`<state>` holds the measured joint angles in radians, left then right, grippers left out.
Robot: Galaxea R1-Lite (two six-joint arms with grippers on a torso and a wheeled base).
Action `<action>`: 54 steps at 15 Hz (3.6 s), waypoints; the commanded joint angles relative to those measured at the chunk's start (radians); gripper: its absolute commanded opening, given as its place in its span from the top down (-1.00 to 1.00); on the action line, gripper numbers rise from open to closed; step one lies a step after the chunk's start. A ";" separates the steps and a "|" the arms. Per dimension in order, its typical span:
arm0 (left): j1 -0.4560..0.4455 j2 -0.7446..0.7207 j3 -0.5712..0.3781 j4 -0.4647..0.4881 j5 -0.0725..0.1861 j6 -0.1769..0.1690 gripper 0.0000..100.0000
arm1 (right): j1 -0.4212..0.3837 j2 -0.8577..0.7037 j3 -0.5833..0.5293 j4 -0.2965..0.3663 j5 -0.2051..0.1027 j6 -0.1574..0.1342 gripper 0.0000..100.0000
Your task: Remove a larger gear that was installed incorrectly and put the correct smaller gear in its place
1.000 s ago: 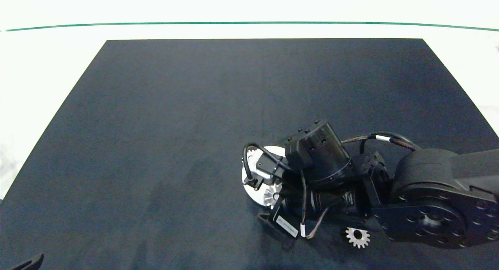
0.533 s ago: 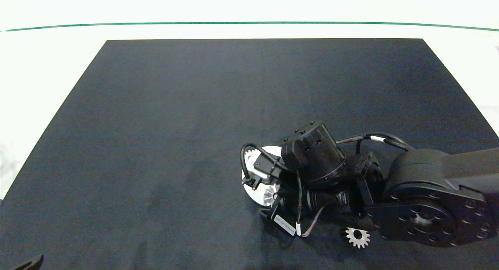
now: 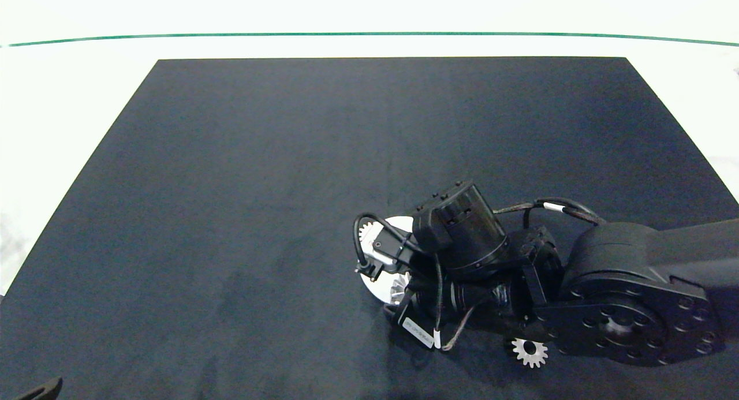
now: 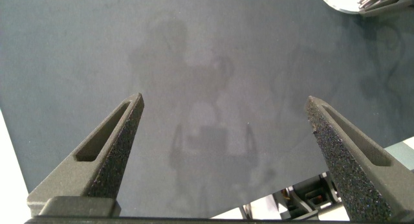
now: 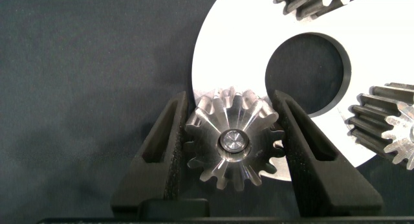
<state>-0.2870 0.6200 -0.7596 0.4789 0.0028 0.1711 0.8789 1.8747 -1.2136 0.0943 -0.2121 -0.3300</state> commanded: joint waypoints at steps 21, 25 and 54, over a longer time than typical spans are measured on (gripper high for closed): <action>0.003 0.010 0.019 0.001 0.003 -0.002 -1.00 | 0.002 -0.111 -0.057 0.107 0.008 -0.026 0.38; 0.006 0.009 0.019 0.001 0.005 -0.004 -1.00 | -0.032 -0.184 -0.047 0.114 0.002 -0.023 0.38; 0.054 -0.005 0.077 -0.002 0.014 -0.001 -1.00 | -0.633 -0.310 0.373 -0.169 0.115 0.074 -1.00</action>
<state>-0.2328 0.6157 -0.6815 0.4743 0.0164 0.1691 0.2472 1.5634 -0.8404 -0.0764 -0.0955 -0.2553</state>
